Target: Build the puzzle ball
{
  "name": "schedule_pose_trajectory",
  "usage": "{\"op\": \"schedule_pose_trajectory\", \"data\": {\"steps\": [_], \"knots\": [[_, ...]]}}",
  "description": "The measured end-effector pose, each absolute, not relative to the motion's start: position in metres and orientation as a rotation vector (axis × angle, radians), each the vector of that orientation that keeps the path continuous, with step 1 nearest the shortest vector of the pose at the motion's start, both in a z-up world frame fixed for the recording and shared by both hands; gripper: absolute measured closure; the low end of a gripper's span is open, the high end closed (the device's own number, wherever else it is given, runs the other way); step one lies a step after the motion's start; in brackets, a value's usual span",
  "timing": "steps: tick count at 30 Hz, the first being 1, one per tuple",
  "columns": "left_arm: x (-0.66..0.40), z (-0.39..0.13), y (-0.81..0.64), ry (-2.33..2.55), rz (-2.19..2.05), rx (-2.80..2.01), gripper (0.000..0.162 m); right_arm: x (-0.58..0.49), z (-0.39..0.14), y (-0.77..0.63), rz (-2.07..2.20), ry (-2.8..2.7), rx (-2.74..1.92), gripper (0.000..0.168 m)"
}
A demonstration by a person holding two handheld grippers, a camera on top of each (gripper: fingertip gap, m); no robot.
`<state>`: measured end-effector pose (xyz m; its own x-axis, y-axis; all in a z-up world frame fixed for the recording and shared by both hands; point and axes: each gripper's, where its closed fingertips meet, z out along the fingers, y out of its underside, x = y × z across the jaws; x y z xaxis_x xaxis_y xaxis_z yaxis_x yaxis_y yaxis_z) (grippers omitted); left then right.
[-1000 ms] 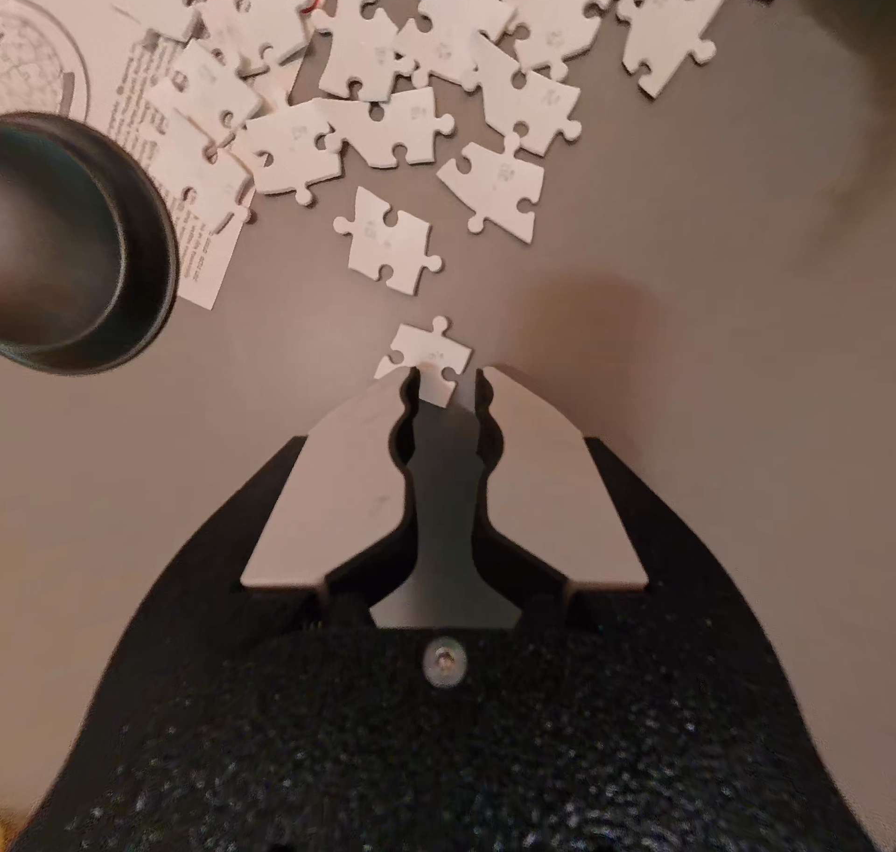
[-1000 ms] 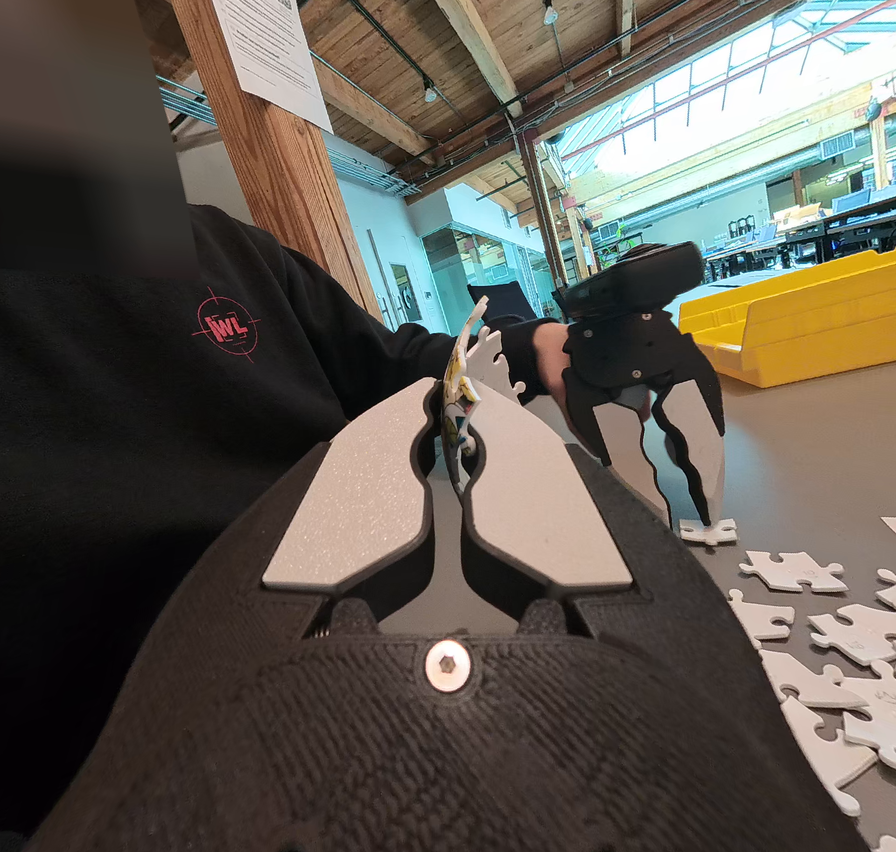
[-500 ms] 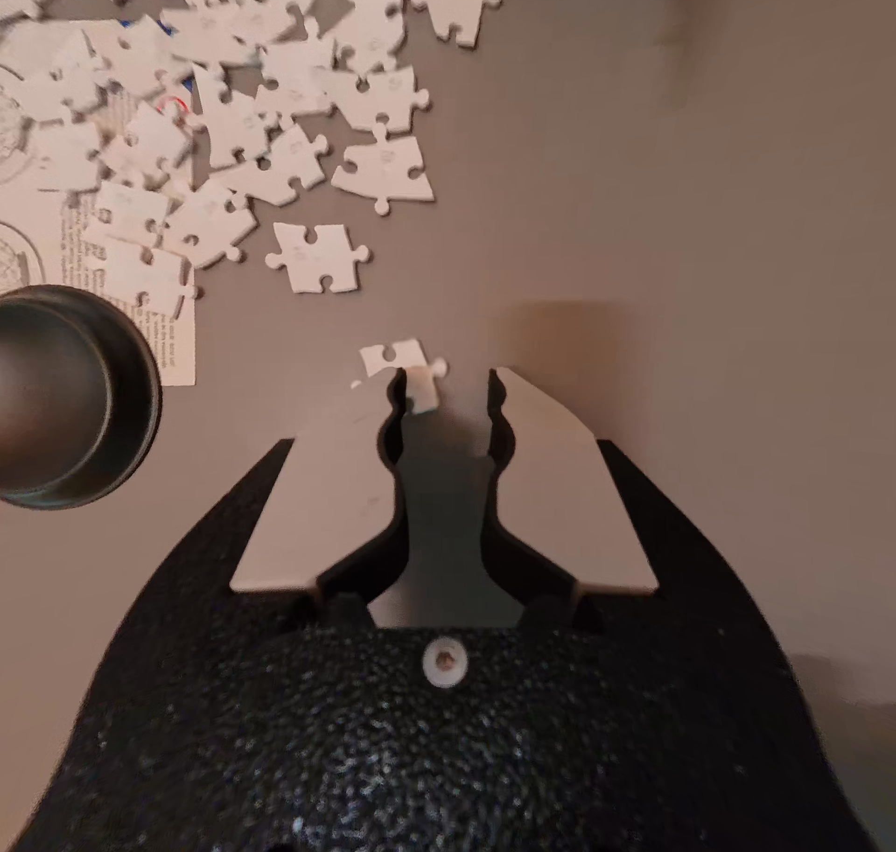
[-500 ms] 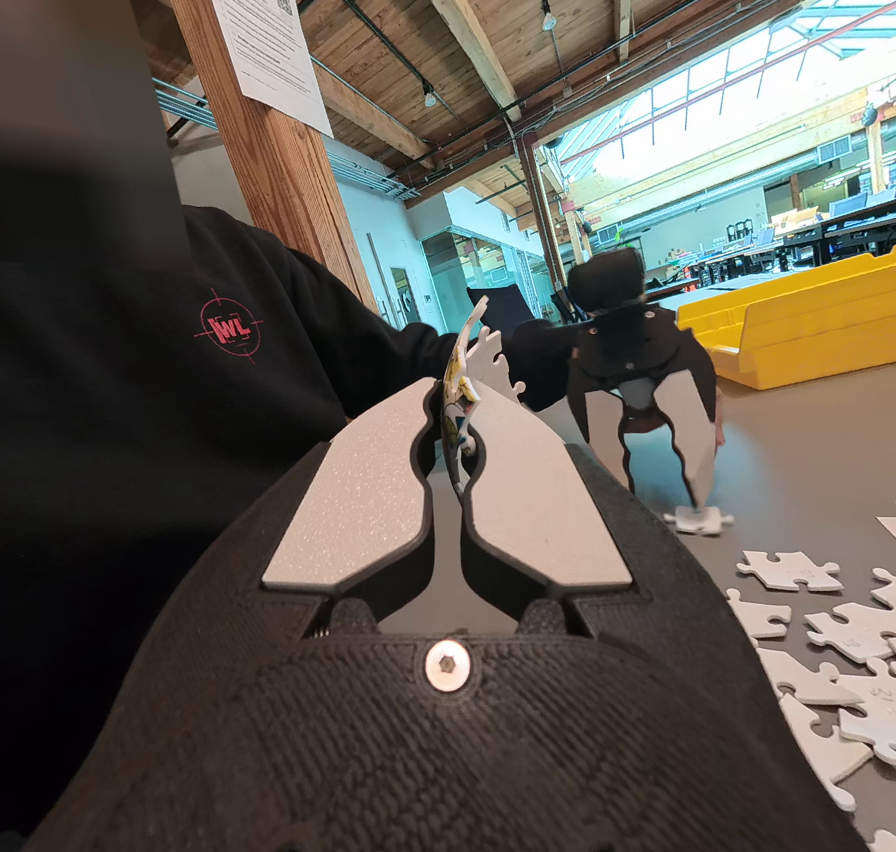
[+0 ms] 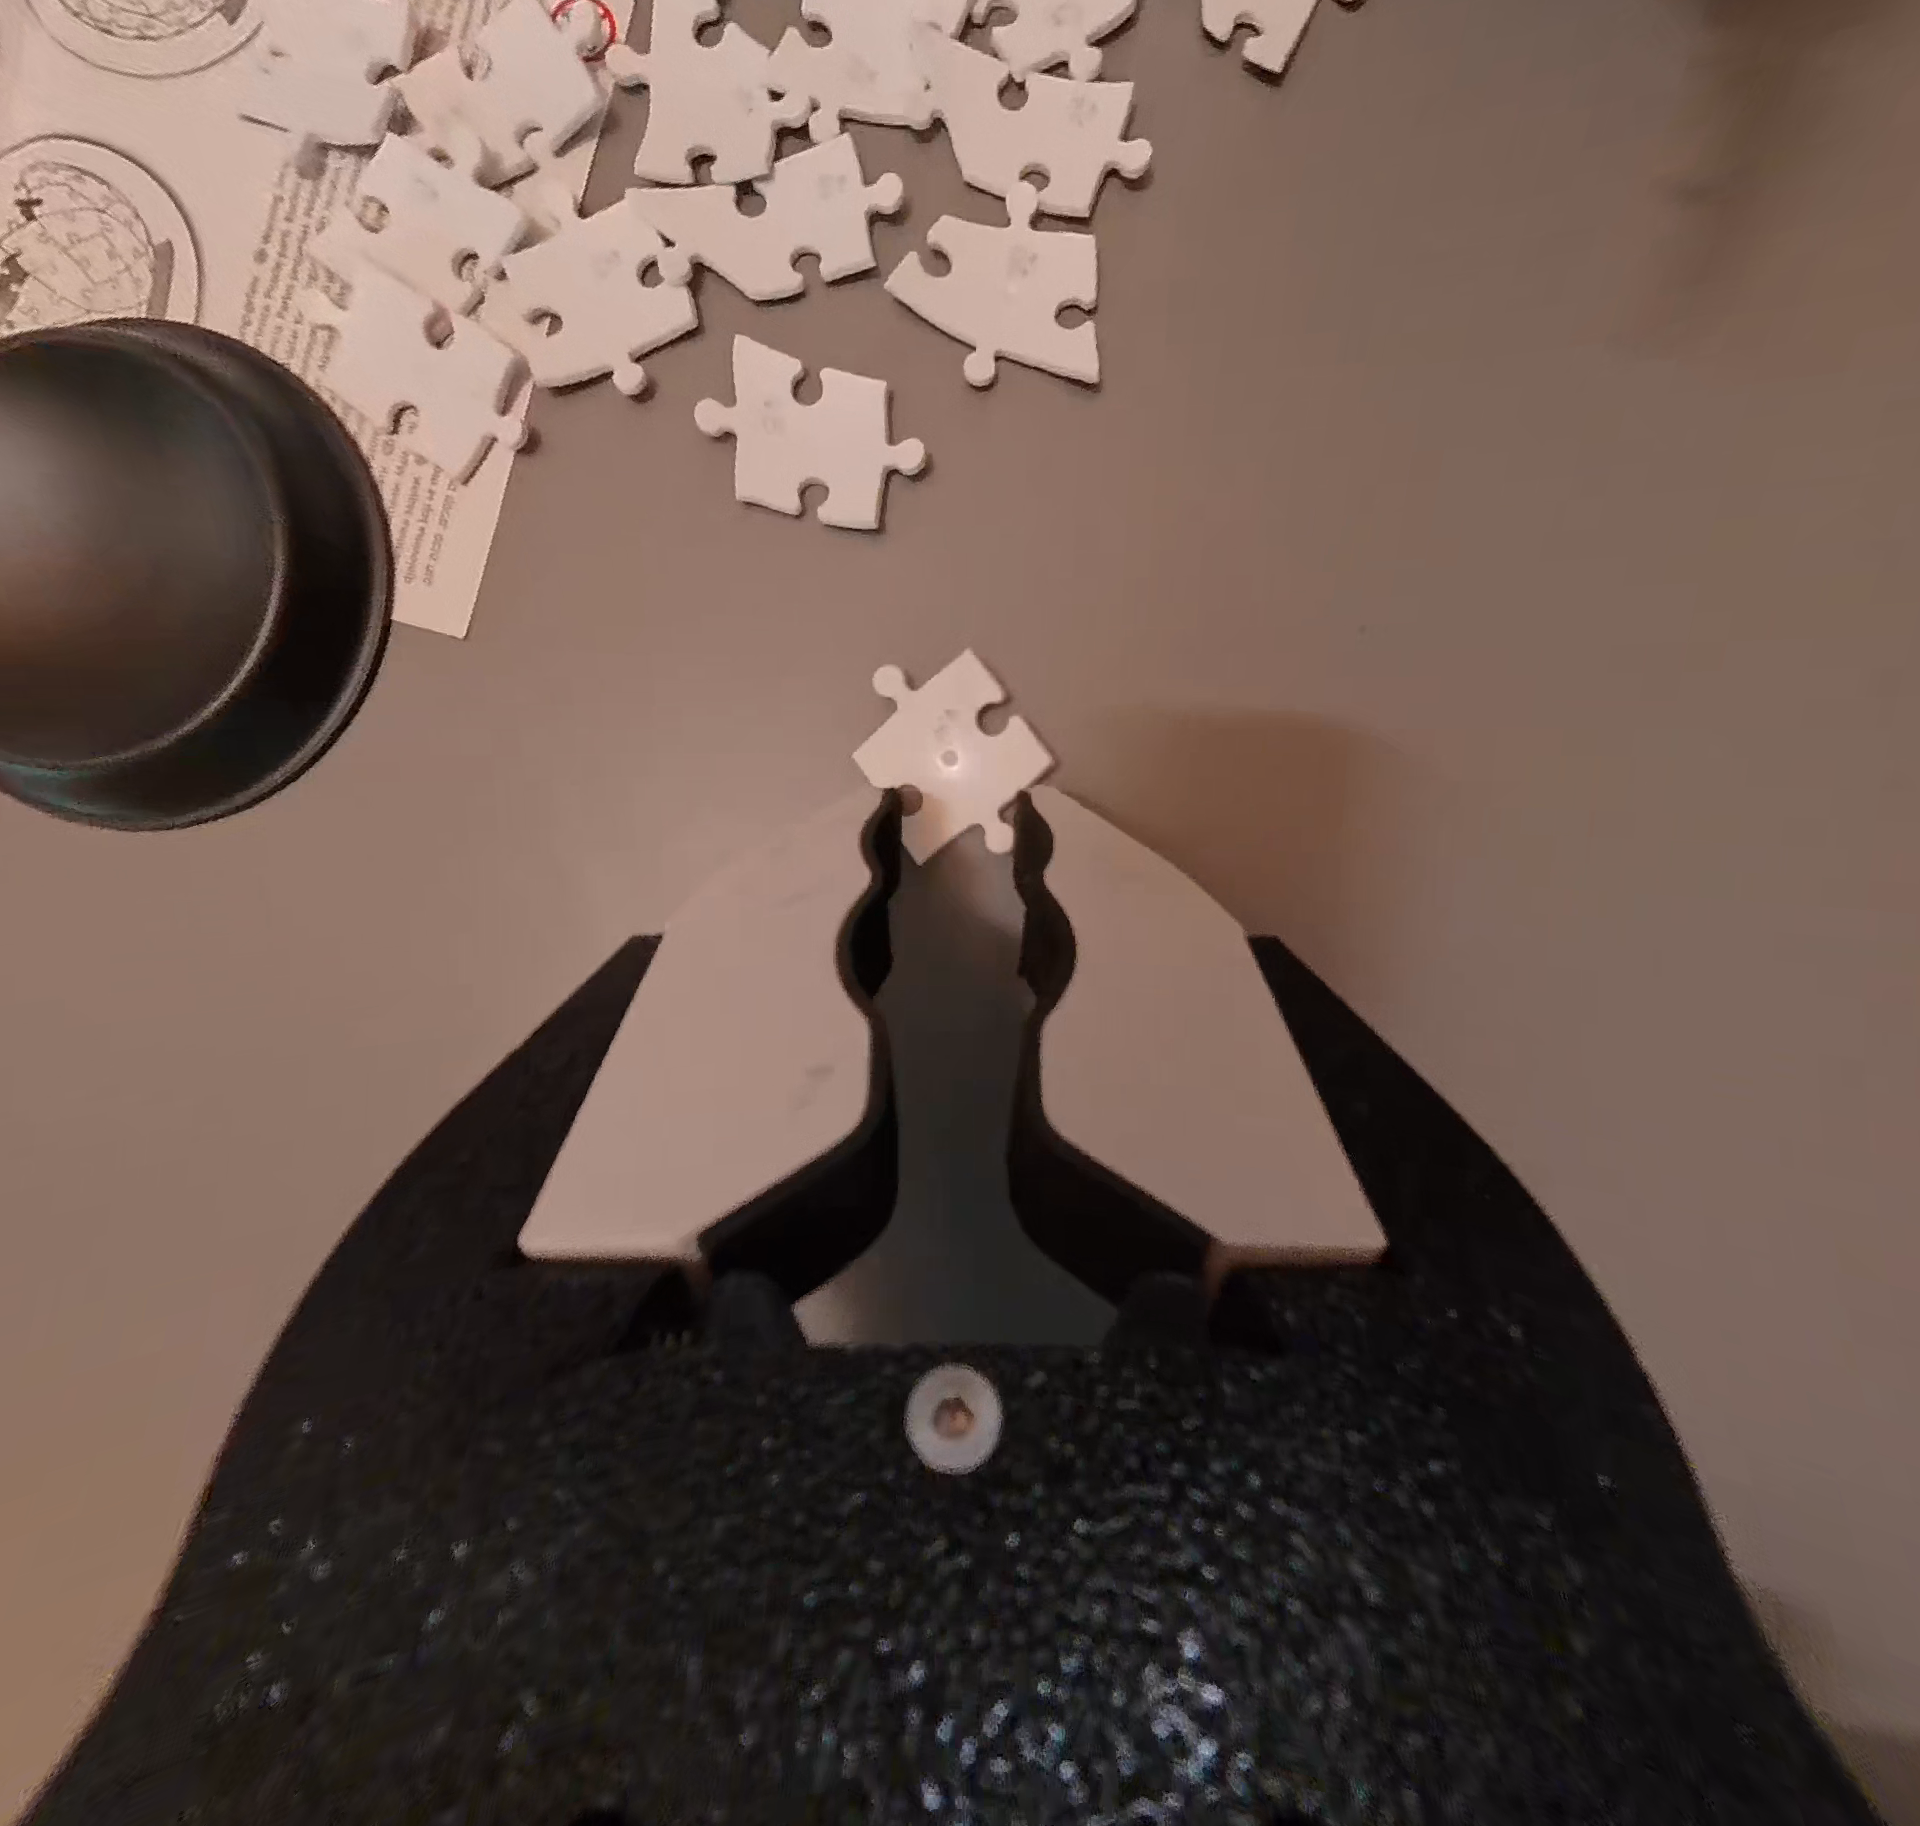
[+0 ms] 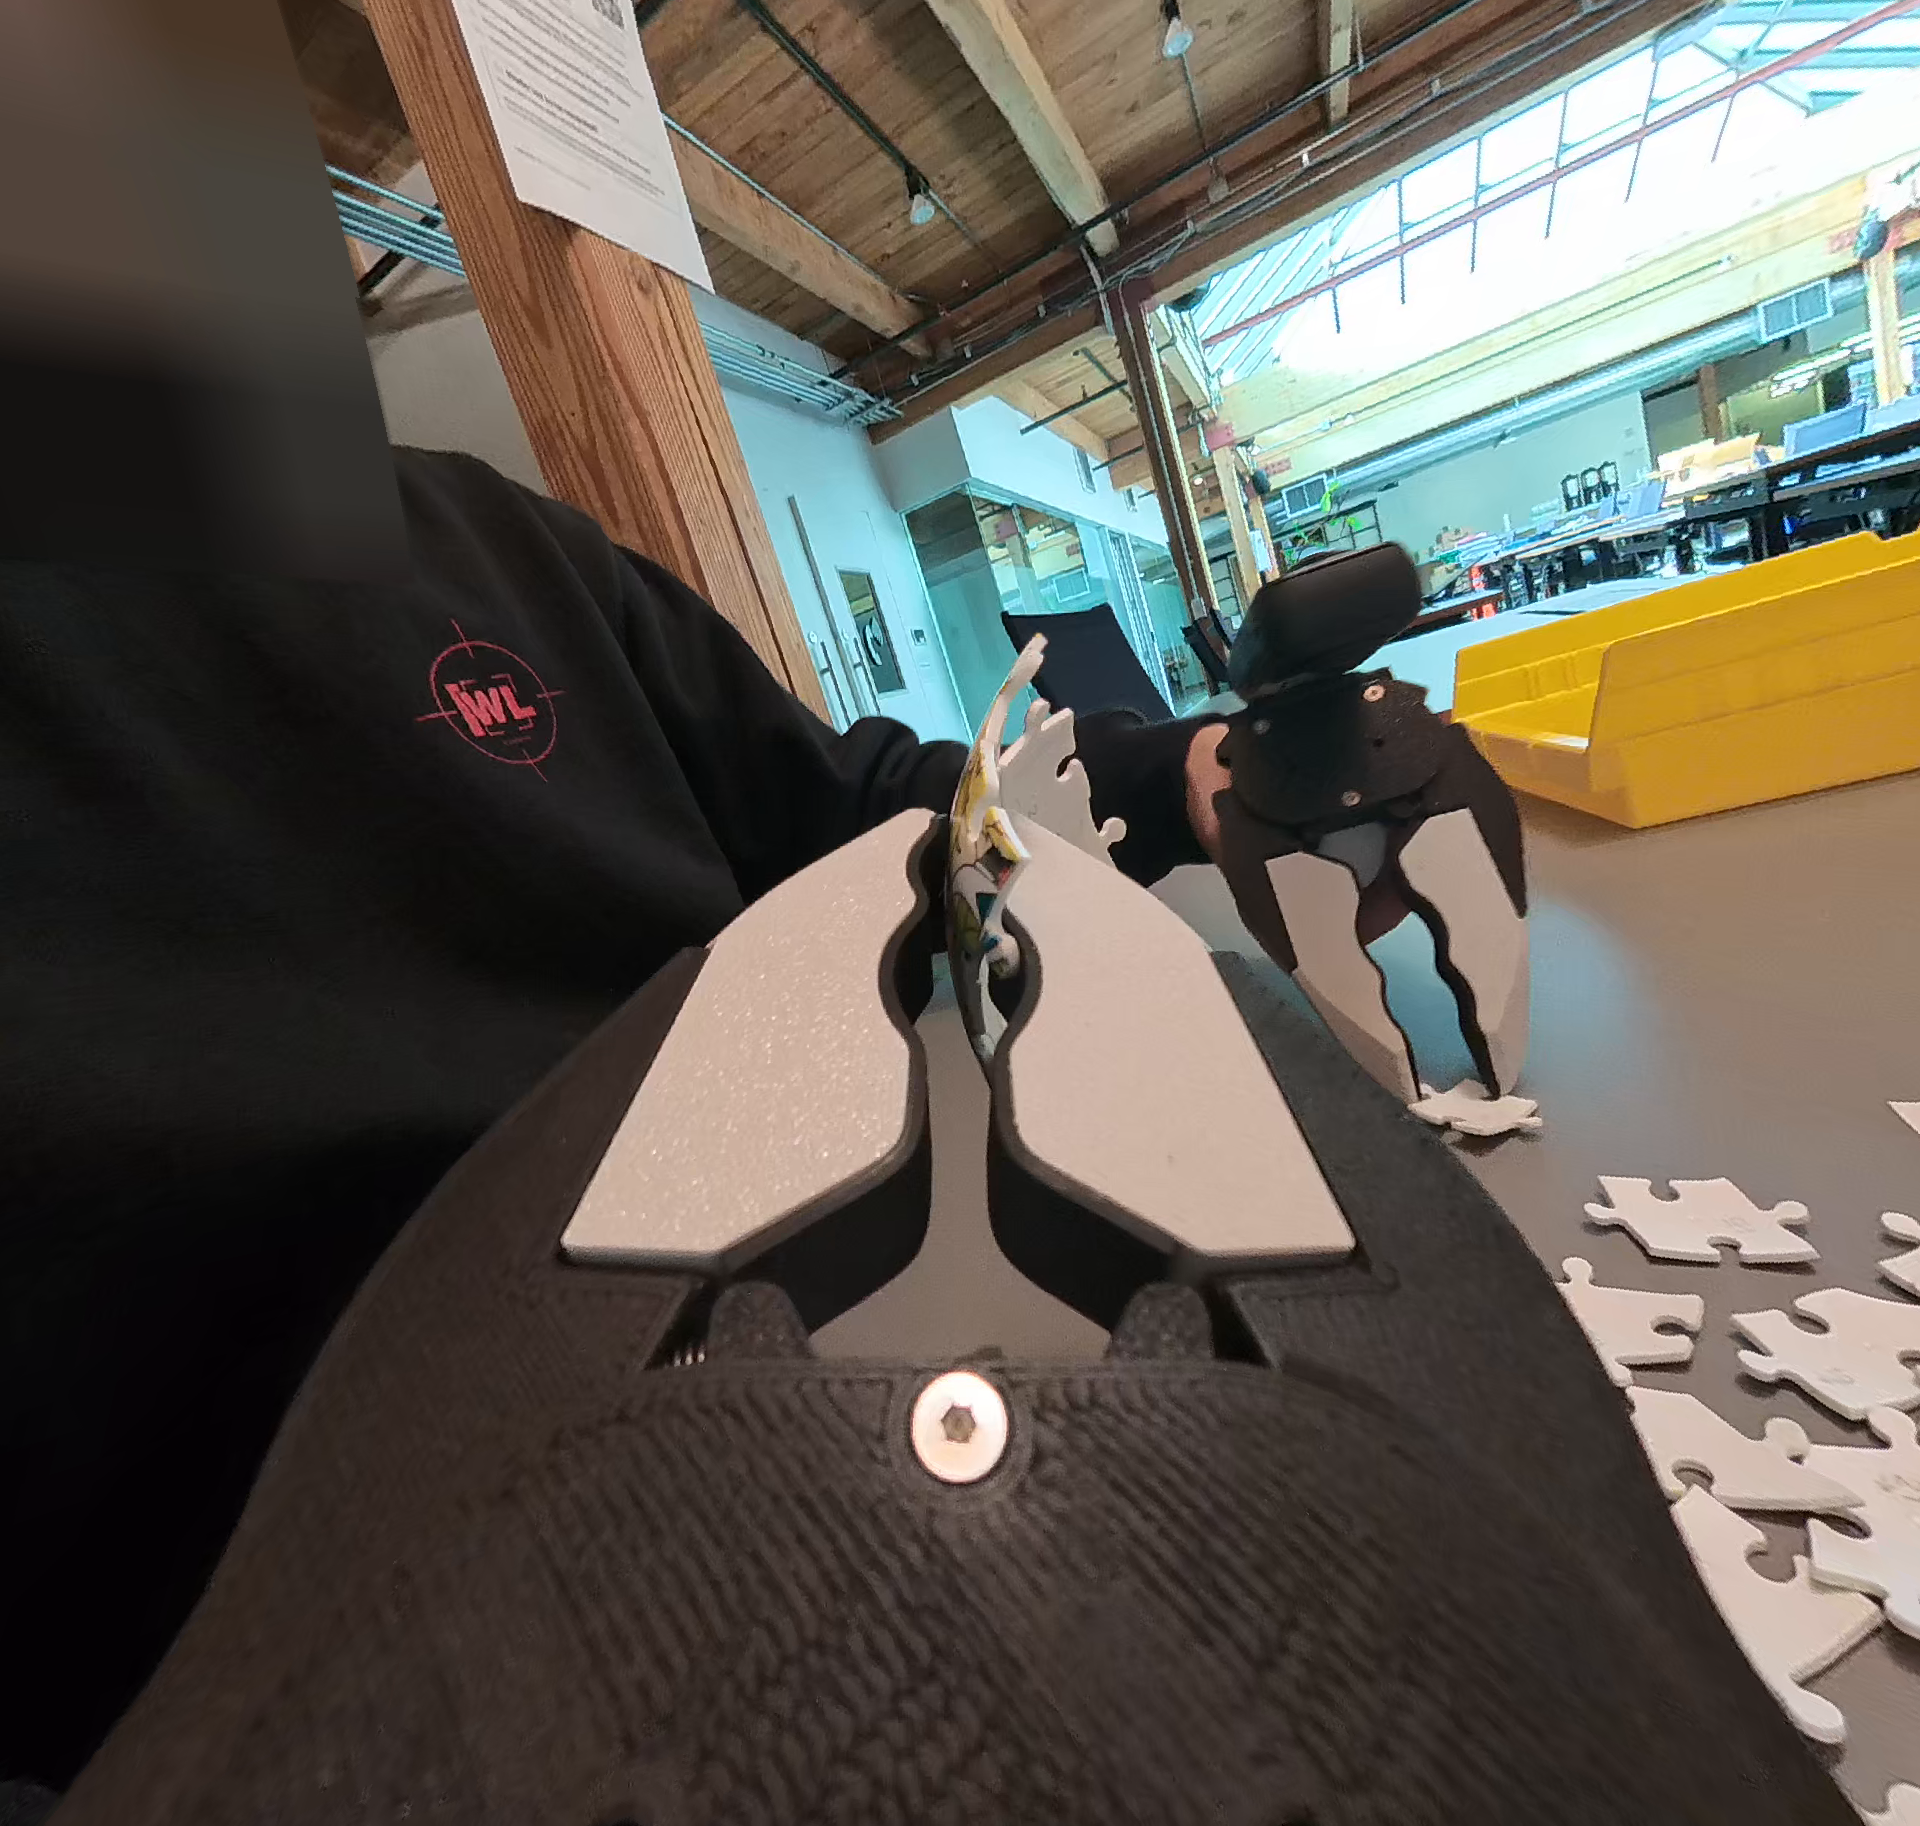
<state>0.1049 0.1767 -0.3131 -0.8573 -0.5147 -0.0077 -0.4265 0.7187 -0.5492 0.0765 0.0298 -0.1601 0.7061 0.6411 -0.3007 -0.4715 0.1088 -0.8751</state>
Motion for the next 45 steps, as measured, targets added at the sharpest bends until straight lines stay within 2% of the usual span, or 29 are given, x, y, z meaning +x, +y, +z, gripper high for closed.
{"op": "schedule_pose_trajectory", "data": {"steps": [5, 9, 10, 12, 17, 22, 36, 39, 44, 45], "knots": [[0.105, -0.313, 0.175, 2.698, -0.789, -0.872, 0.143, 0.075, -0.161, 0.030, 0.828, -0.172, -1.214, 0.164], [0.105, -0.312, 0.173, 2.642, -0.773, -0.763, 0.146, 0.075, -0.160, 0.030, 0.826, -0.172, -1.213, 0.164], [0.107, -0.311, 0.175, 2.619, -0.758, -0.762, 0.143, 0.076, -0.160, 0.030, 0.825, -0.171, -1.212, 0.164], [0.109, -0.307, 0.176, 2.591, -0.742, -0.817, 0.126, 0.076, -0.160, 0.029, 0.821, -0.171, -1.211, 0.163], [0.107, -0.292, 0.172, 2.490, -0.719, -1.091, 0.131, 0.078, -0.159, 0.029, 0.819, -0.164, -1.206, 0.164], [0.091, -0.310, 0.166, 2.593, -0.679, -1.163, 0.142, 0.077, -0.161, 0.030, 0.827, -0.168, -1.210, 0.164], [0.103, -0.306, 0.186, 2.556, -0.681, -1.179, 0.130, 0.077, -0.161, 0.029, 0.827, -0.166, -1.208, 0.164], [0.103, -0.292, 0.173, 2.487, -0.774, -1.304, 0.136, 0.078, -0.161, 0.029, 0.823, -0.163, -1.207, 0.163], [0.105, -0.309, 0.190, 2.467, -0.491, -1.289, 0.127, 0.077, -0.162, 0.030, 0.829, -0.165, -1.211, 0.163], [0.105, -0.311, 0.187, 2.480, -0.518, -1.290, 0.131, 0.077, -0.161, 0.030, 0.828, -0.168, -1.211, 0.163]]}}
